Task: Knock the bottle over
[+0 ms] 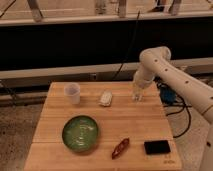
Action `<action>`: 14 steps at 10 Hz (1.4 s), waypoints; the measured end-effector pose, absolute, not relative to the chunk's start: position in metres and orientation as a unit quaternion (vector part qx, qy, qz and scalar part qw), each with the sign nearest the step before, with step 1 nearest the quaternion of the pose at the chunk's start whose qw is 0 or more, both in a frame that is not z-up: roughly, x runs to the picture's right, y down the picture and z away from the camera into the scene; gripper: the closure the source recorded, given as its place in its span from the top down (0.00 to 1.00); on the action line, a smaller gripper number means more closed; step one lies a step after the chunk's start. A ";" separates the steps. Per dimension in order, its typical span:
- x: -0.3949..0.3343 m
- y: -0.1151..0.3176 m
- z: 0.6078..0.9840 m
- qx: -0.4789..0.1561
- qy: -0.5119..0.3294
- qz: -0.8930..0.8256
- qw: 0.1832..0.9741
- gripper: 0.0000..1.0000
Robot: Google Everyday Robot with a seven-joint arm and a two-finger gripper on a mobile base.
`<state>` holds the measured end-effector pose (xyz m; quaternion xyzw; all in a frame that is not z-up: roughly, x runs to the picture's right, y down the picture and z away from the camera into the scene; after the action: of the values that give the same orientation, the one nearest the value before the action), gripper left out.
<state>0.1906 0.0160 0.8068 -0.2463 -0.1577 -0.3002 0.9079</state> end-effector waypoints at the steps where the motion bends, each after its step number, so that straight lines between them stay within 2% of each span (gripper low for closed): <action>1: 0.192 0.013 0.810 -0.246 -0.156 -0.299 0.909 0.02; 8: 0.237 -0.034 0.837 -0.217 -0.127 -0.260 0.933 0.02; 14: 0.241 -0.054 0.870 -0.198 -0.132 -0.234 0.943 0.02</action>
<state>0.2405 -0.0541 0.8702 -0.1983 -0.1318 -0.2339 0.9427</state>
